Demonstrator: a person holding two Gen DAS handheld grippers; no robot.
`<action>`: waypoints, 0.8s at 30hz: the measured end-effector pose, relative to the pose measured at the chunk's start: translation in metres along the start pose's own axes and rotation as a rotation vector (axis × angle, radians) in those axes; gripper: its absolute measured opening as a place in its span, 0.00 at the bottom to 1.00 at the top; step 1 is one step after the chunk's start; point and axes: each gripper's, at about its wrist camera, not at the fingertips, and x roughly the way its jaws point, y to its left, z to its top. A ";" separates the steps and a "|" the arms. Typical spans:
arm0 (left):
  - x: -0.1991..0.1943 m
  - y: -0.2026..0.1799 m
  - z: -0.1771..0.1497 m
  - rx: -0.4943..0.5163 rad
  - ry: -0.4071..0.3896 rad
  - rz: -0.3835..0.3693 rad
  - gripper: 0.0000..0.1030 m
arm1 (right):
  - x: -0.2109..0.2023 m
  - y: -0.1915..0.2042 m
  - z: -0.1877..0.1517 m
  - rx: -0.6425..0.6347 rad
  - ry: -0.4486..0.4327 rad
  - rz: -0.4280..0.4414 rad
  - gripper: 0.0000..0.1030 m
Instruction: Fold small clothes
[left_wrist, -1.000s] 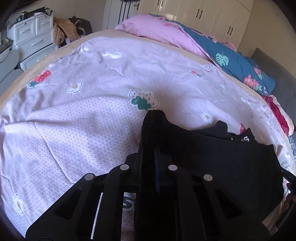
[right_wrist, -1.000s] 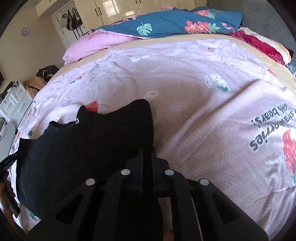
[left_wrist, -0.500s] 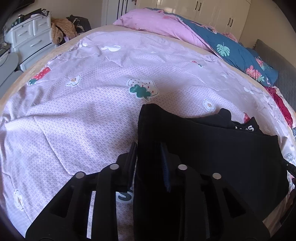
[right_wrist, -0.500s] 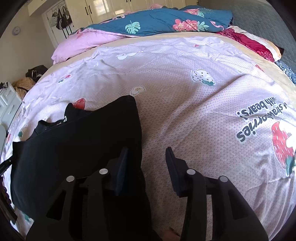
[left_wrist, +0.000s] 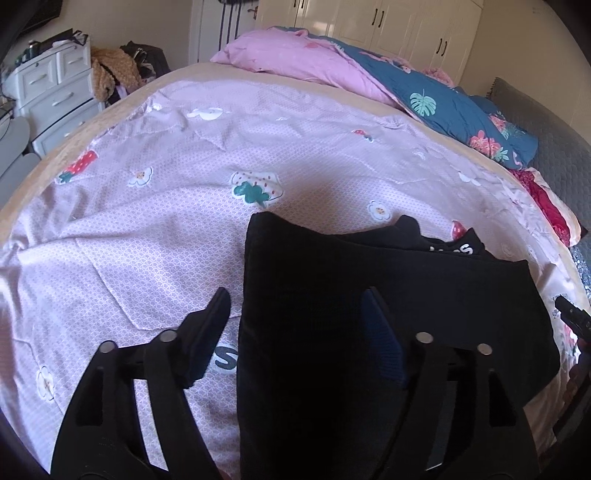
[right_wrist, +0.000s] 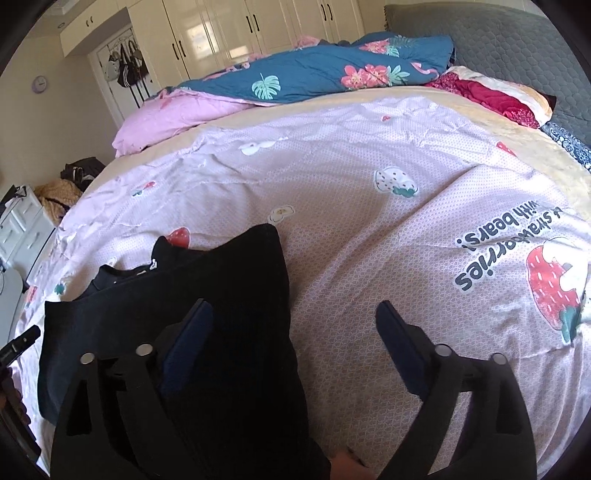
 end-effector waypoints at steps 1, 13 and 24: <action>-0.002 -0.002 0.000 0.003 -0.007 0.001 0.75 | -0.002 0.000 0.000 -0.002 -0.009 -0.001 0.92; -0.028 -0.021 -0.010 -0.004 -0.018 -0.035 0.91 | -0.029 0.018 -0.008 -0.031 -0.078 0.037 0.95; -0.052 -0.032 -0.030 0.013 -0.034 -0.032 0.91 | -0.047 0.050 -0.019 -0.107 -0.098 0.088 0.95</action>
